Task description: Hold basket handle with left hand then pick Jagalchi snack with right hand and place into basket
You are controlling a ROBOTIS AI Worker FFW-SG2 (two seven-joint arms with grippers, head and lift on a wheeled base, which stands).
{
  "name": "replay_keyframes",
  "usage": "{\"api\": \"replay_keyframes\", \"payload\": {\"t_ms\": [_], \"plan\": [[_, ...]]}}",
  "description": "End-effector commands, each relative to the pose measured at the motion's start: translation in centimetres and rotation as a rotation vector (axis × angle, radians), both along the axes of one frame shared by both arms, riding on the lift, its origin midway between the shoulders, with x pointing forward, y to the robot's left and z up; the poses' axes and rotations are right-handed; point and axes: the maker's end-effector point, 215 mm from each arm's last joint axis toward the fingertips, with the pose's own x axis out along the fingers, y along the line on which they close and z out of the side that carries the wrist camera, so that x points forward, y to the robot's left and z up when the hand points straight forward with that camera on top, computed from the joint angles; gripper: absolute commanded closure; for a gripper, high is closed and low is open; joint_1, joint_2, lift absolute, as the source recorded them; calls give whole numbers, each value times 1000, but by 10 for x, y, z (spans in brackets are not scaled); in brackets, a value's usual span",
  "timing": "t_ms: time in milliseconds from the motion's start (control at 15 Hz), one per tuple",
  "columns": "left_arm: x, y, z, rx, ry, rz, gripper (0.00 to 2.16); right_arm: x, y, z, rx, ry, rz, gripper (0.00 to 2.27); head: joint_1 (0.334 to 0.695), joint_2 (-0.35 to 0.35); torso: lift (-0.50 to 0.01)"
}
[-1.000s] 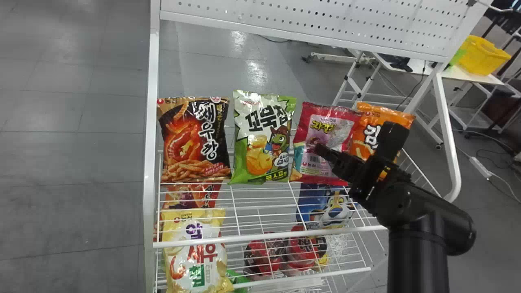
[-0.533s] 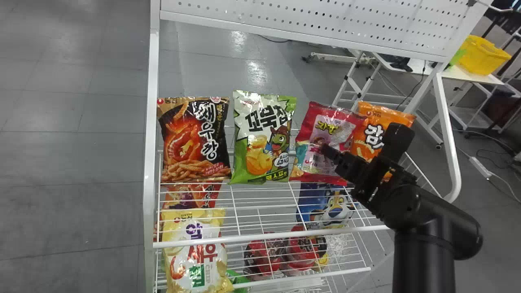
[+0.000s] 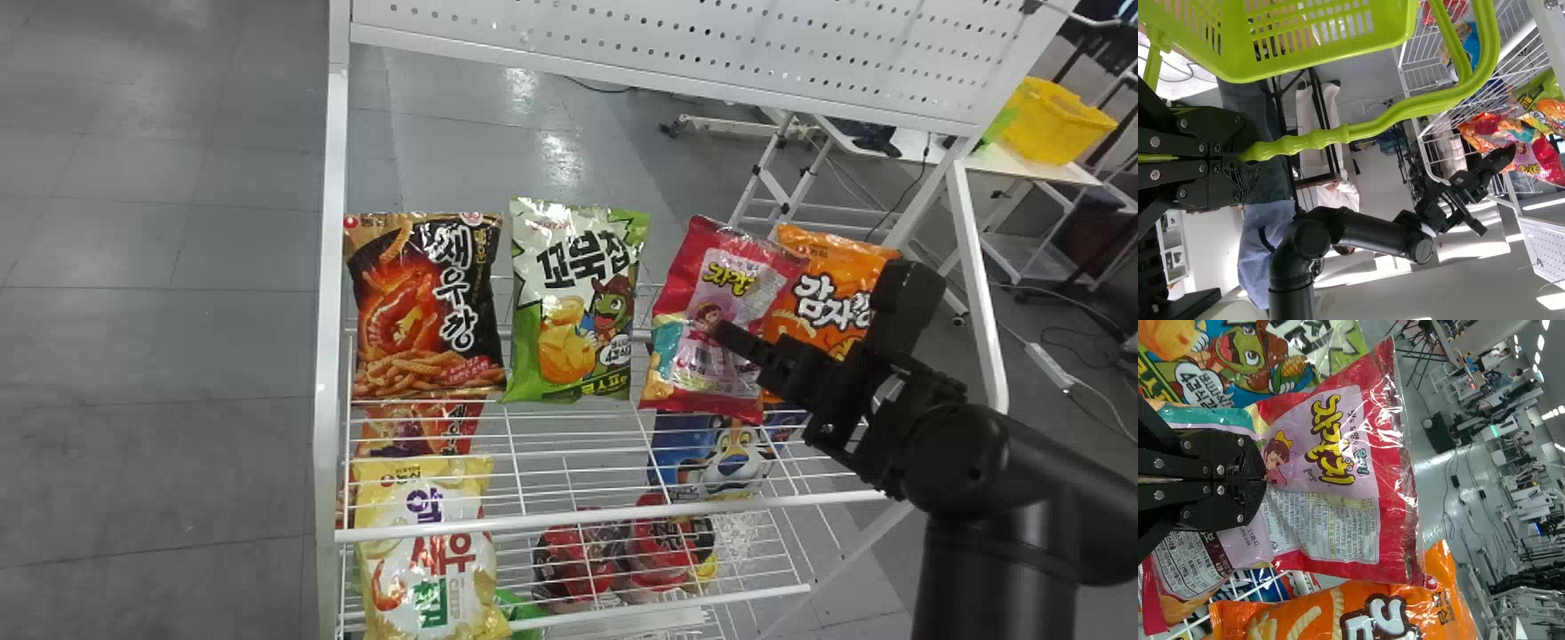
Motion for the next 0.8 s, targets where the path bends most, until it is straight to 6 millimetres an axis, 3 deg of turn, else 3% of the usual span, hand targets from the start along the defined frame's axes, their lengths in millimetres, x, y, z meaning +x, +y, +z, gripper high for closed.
{"api": "replay_keyframes", "payload": {"t_ms": [0, 467, 733], "plan": [[1, 0, -1, -1, -3, 2, 2138, -14, 7, 14, -13, -1, 16, 2250, 695, -350, -9], [4, 1, -2, -1, -2, 6, 2138, -99, 23, 11, 3, 171, 45, 2250, 695, -350, -9], [7, 0, -3, 0, -15, 5, 2138, -125, 19, 38, -62, 119, 38, 2250, 695, -350, -9]]}}
